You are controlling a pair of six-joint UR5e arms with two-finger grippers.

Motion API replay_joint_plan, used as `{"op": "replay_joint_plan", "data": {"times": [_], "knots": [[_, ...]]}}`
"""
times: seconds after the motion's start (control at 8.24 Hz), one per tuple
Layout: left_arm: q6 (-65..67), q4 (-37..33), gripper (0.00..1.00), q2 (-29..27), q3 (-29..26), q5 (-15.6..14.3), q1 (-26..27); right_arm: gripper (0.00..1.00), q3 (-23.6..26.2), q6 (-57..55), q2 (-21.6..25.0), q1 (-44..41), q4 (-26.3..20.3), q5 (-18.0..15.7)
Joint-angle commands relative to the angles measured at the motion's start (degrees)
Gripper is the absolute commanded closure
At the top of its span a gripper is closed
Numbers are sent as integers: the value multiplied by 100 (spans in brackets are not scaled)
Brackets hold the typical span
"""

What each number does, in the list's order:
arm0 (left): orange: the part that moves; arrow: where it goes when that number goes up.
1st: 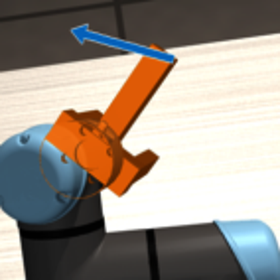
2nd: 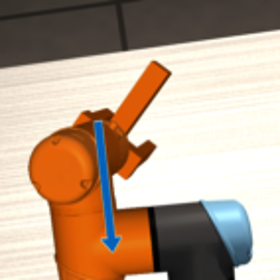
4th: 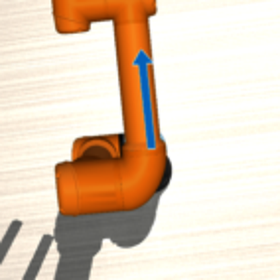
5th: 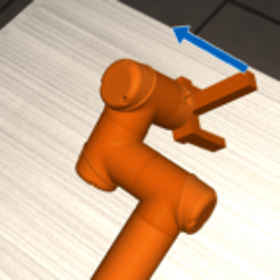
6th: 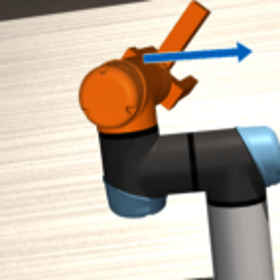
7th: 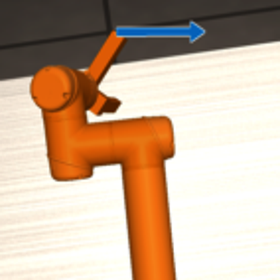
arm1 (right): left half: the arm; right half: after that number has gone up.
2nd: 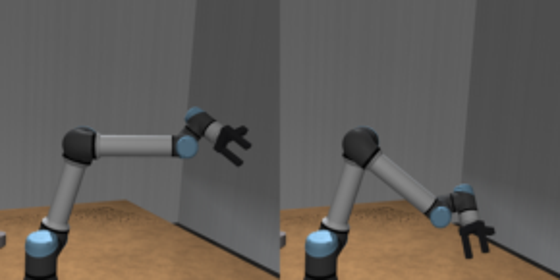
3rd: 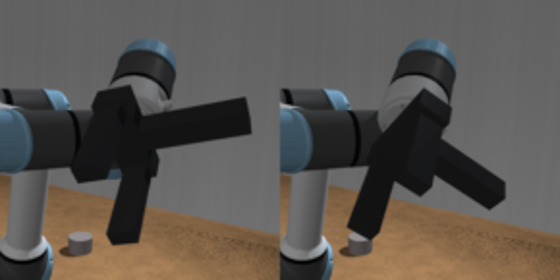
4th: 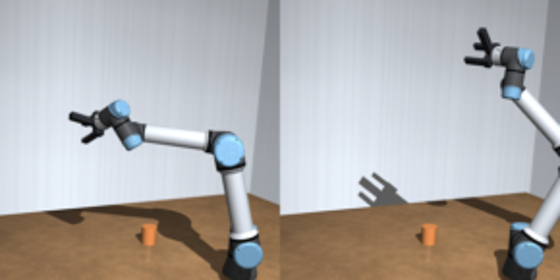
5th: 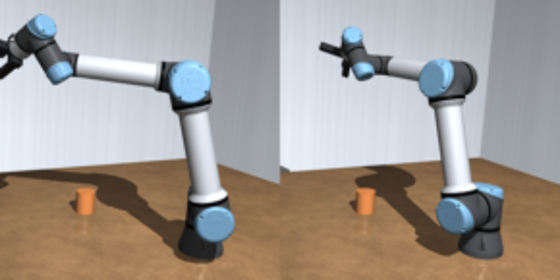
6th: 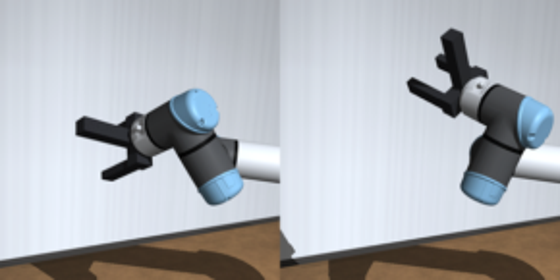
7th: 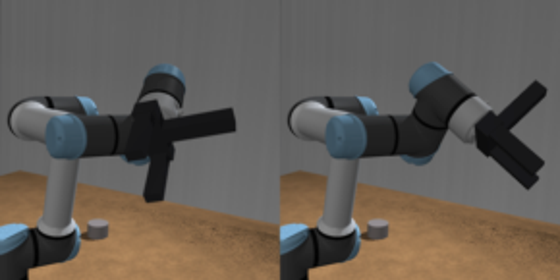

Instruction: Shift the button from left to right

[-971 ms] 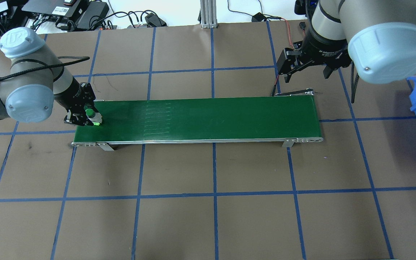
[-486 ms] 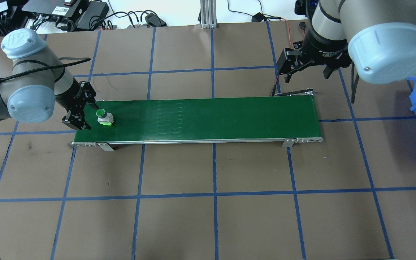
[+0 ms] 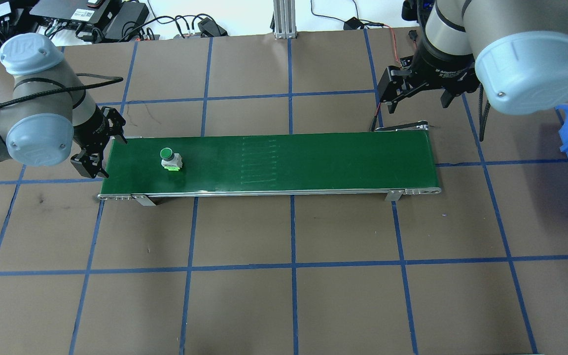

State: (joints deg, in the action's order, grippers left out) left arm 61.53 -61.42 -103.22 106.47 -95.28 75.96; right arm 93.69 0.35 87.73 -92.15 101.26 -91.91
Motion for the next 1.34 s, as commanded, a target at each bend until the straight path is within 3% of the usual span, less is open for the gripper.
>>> {"op": "replay_joint_plan", "data": {"times": [0.0,0.24,0.36,0.61,0.85,1.09,1.21], "knots": [[-1209,-45,0,616,-21,-87,444,0,26,0,-89,4,34,42],[-2447,-98,0,908,-109,-122,945,1,61,-9,-413,4,226,86],[-3027,-812,0,1014,-422,-131,991,7,209,0,-685,4,463,77],[-3601,-2863,0,1190,-1824,-140,922,11,754,0,-1248,4,1445,60],[-4058,-4652,0,1032,-3250,-96,991,11,765,0,-1320,4,1528,68],[-5459,-4765,0,1303,-3370,-148,1088,10,765,-18,-1329,4,1546,95],[-5728,-4748,0,1296,-3353,-70,1088,8,765,-18,-1346,56,1555,443]]}}
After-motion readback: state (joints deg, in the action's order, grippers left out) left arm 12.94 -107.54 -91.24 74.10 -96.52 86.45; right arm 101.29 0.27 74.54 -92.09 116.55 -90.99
